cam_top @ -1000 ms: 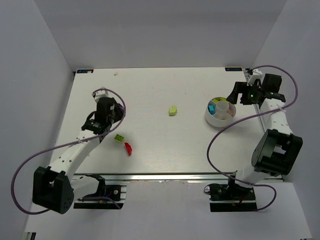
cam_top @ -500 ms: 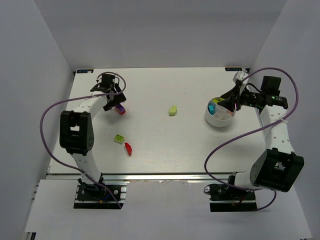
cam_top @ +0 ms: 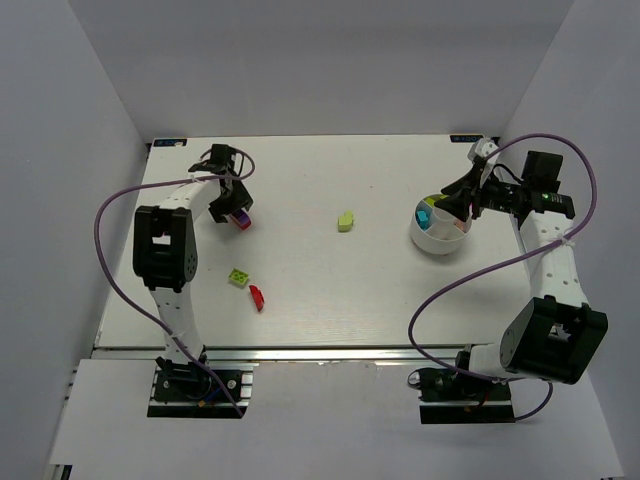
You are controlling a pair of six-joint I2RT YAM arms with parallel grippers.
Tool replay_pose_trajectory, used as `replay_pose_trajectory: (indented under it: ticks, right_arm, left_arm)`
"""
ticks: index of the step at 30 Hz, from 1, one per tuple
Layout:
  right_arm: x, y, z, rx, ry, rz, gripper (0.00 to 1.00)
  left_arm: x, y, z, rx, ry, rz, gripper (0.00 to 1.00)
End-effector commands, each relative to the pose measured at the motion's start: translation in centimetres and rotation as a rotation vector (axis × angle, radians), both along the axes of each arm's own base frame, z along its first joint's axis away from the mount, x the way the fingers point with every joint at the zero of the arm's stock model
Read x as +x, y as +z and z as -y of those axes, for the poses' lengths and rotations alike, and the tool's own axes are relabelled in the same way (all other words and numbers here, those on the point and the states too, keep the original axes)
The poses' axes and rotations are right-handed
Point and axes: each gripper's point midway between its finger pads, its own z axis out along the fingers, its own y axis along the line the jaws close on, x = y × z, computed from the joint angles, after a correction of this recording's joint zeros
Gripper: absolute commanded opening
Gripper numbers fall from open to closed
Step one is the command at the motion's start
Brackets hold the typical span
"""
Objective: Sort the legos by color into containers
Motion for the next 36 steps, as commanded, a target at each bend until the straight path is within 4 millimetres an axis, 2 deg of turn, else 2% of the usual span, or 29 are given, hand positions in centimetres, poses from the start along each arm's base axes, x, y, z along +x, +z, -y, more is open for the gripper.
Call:
replay_pose_trajectory:
  ticks: [1, 3, 6, 7, 9, 10, 12, 14, 15, 16, 17, 19, 20, 21, 22, 23, 24, 25, 26, 27, 28, 29, 31, 32, 33, 35, 36]
  right_arm:
    - [0.5, 1.4, -0.2, 0.023, 0.008, 0.037, 0.48]
    - [0.5, 1.4, -0.2, 0.021, 0.008, 0.039, 0.48]
    - [0.5, 1.4, -0.2, 0.021, 0.007, 0.036, 0.48]
    - [0.4, 1.5, -0.2, 0.020, 0.007, 0.039, 0.48]
    - [0.3, 1.5, -0.2, 0.016, 0.006, 0.039, 0.47]
    - [0.2, 1.5, -0.2, 0.015, 0.007, 0.037, 0.47]
    - [0.0, 1.5, -0.2, 0.017, 0.011, 0.033, 0.47]
    - [-0.3, 1.6, -0.5, 0.027, 0.024, 0.025, 0.48]
    - [-0.5, 1.6, -1.0, 0.025, 0.039, 0.025, 0.52]
    - [-0.7, 1.5, -1.3, 0.025, 0.047, 0.014, 0.54]
    - [-0.9, 1.3, -1.7, 0.021, 0.054, 0.004, 0.57]
    - [-1.8, 0.9, -3.4, 0.035, 0.090, -0.051, 0.65]
    - [-2.1, 0.6, -3.9, 0.034, 0.097, -0.075, 0.68]
    - [-2.6, 0.4, -5.2, 0.037, 0.126, -0.084, 0.85]
    - [-3.1, 0.4, -5.9, 0.071, 0.117, -0.150, 0.89]
    - [-3.4, 0.4, -6.6, 0.096, 0.130, -0.180, 0.89]
    - [-3.6, 0.8, -7.6, 0.117, 0.154, -0.185, 0.89]
    - [-4.1, 0.5, -8.3, 0.155, 0.149, -0.268, 0.89]
    - [-4.6, 0.8, -9.4, 0.176, 0.184, -0.296, 0.89]
    - [-5.0, 0.8, -10.3, 0.194, 0.205, -0.337, 0.89]
    - [-4.7, 1.0, -10.8, 0.212, 0.212, -0.345, 0.89]
    - [-4.8, 1.2, -11.4, 0.257, 0.175, -0.455, 0.89]
    - [-4.1, 1.7, -12.9, 0.306, 0.132, -0.539, 0.89]
    - [-4.8, 2.2, -13.5, 0.334, 0.167, -0.590, 0.89]
    - [-5.2, 2.4, -14.5, 0.374, 0.151, -0.705, 0.89]
    - [-5.4, 3.0, -15.4, 0.398, 0.172, -0.727, 0.89]
    - [-5.8, 3.1, -16.0, 0.413, 0.171, -0.774, 0.89]
  left_arm:
    - [0.6, 1.0, 0.4, -0.018, 0.009, 0.025, 0.72]
    - [0.7, 0.8, 0.6, -0.021, 0.007, 0.020, 0.70]
    - [0.9, 0.4, 0.8, -0.028, 0.003, 0.014, 0.60]
    - [0.9, 0.1, 0.8, -0.032, 0.001, 0.008, 0.51]
    - [1.0, 0.3, 1.0, -0.038, 0.000, 0.012, 0.41]
    - [1.1, 0.6, 1.1, -0.045, -0.003, 0.022, 0.31]
    - [1.3, 1.6, 1.5, -0.063, -0.016, 0.046, 0.20]
    - [1.4, 2.7, 2.0, -0.089, -0.036, 0.075, 0.13]
    - [1.4, 3.1, 2.4, -0.109, -0.050, 0.093, 0.10]
    - [1.4, 5.1, 2.9, -0.135, -0.070, 0.145, 0.08]
    - [1.1, 6.1, 4.4, -0.212, -0.121, 0.168, 0.02]
    - [0.7, 7.5, 6.0, -0.298, -0.175, 0.245, 0.00]
    - [0.2, 10.4, 7.1, -0.355, -0.206, 0.323, 0.00]
    - [0.5, 12.8, 9.0, -0.451, -0.283, 0.423, 0.00]
    - [-1.2, 11.8, 9.8, -0.505, -0.300, 0.416, 0.00]
    - [-2.2, 14.5, 11.4, -0.581, -0.337, 0.489, 0.00]
    - [-2.7, 17.5, 13.5, -0.674, -0.450, 0.610, 0.00]
    - [-4.3, 16.5, 14.4, -0.740, -0.455, 0.600, 0.00]
    - [-5.7, 17.4, 16.3, -0.788, -0.518, 0.628, 0.00]
    - [-7.0, 20.5, 17.8, -0.837, -0.633, 0.747, 0.00]
    - [-7.9, 20.8, 18.6, -0.868, -0.660, 0.765, 0.00]
    - [-9.8, 21.0, 20.6, -0.901, -0.734, 0.801, 0.00]
    - [-12.0, 21.6, 22.4, -0.949, -0.825, 0.839, 0.00]
    - [-13.7, 21.1, 23.6, -1.000, -0.851, 0.823, 0.00]
    - [-14.4, 22.8, 24.1, -1.029, -0.898, 0.919, 0.00]
    - [-15.8, 22.6, 24.8, -1.116, -0.896, 0.910, 0.00]
    - [-16.5, 24.4, 24.7, -1.148, -0.939, 1.011, 0.00]
